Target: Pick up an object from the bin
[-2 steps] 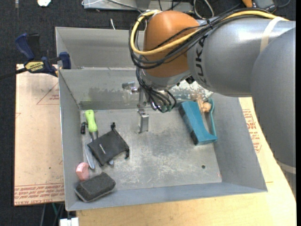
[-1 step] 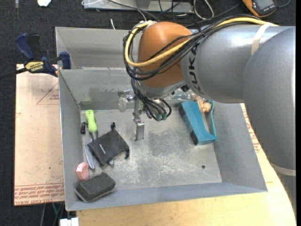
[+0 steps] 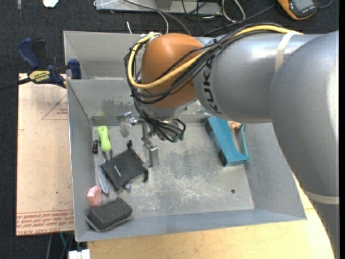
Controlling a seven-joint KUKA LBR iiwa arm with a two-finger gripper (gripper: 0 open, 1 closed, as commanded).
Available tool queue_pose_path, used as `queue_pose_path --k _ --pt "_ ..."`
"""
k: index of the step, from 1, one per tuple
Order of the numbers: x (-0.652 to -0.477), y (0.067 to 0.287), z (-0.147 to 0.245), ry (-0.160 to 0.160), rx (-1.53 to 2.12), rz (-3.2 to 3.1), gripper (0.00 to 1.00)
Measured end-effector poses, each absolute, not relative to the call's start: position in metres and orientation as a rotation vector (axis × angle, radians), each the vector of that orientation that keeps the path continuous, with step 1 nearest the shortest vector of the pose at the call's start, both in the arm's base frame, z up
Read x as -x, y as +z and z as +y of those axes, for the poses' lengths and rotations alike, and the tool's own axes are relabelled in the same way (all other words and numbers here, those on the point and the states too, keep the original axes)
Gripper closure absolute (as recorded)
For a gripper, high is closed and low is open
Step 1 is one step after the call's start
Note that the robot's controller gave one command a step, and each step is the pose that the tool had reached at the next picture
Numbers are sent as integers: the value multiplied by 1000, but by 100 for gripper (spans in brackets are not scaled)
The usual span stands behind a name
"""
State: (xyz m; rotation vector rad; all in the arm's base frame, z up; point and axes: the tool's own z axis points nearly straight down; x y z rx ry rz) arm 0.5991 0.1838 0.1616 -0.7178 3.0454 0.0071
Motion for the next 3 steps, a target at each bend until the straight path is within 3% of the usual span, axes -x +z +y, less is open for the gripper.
queue_pose_path --k 1,2,3 --pt "-595 152 211 9 500 3089 0" --pt "-585 139 247 9 947 2980 0" --pt "-629 150 248 7 1016 2953 0"
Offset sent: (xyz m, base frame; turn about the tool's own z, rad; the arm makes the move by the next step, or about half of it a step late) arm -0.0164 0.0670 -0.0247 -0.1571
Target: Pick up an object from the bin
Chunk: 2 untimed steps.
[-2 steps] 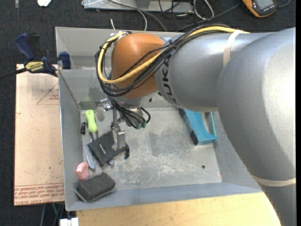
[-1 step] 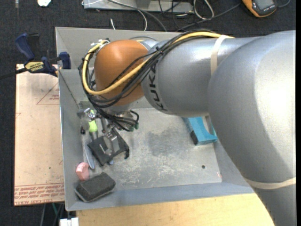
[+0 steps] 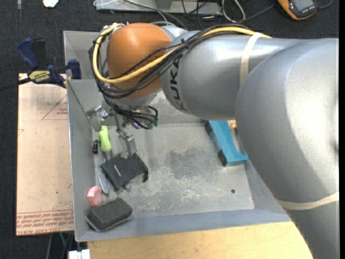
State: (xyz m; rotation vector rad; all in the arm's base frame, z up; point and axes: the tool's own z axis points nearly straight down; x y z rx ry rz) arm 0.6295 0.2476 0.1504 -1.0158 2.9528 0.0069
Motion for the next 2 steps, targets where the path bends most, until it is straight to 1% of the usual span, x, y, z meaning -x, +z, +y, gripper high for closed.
queue_pose_path --k 1,2 --pt "-623 136 238 6 1359 2814 0" --pt "-619 82 245 -2 1769 2563 0"
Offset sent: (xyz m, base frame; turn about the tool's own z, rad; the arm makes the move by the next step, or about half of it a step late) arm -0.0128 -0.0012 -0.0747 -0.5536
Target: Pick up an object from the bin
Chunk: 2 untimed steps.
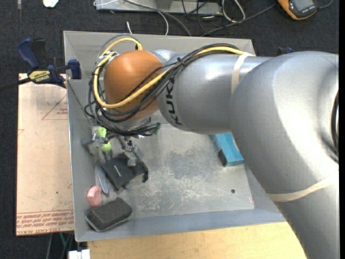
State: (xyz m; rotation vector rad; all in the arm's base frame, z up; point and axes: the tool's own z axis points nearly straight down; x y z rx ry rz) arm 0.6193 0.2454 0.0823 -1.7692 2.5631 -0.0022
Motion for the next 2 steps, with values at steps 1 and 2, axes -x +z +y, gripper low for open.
queue_pose_path --k 1,2 --pt "-617 71 229 5 1419 2774 0" --pt "-622 103 233 0 1620 2660 0"
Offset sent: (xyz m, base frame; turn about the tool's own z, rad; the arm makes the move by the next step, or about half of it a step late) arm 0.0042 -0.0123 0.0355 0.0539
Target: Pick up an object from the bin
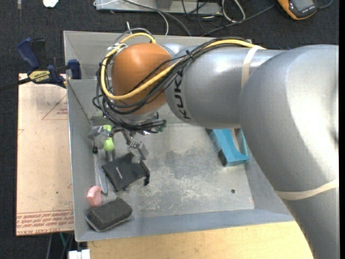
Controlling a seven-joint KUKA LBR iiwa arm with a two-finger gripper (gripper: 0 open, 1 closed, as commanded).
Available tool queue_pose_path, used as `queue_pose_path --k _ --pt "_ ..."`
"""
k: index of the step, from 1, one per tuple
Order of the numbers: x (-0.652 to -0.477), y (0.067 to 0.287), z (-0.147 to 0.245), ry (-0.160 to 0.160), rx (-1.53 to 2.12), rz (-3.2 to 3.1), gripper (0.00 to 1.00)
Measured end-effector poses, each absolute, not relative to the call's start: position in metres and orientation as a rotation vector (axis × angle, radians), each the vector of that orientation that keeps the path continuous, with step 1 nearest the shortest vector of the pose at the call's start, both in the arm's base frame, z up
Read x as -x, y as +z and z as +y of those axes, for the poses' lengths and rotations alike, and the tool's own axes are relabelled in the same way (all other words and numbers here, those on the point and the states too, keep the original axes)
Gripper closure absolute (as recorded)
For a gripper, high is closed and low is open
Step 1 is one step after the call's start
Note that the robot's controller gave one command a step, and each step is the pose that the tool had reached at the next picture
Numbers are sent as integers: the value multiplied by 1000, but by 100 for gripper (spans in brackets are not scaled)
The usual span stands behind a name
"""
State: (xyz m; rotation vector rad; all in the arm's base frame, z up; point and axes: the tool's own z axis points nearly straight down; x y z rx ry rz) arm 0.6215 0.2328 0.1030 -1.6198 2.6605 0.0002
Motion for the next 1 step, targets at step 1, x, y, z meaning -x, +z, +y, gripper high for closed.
queue_pose_path --k 1 --pt "-625 83 227 -3 1865 2493 0"
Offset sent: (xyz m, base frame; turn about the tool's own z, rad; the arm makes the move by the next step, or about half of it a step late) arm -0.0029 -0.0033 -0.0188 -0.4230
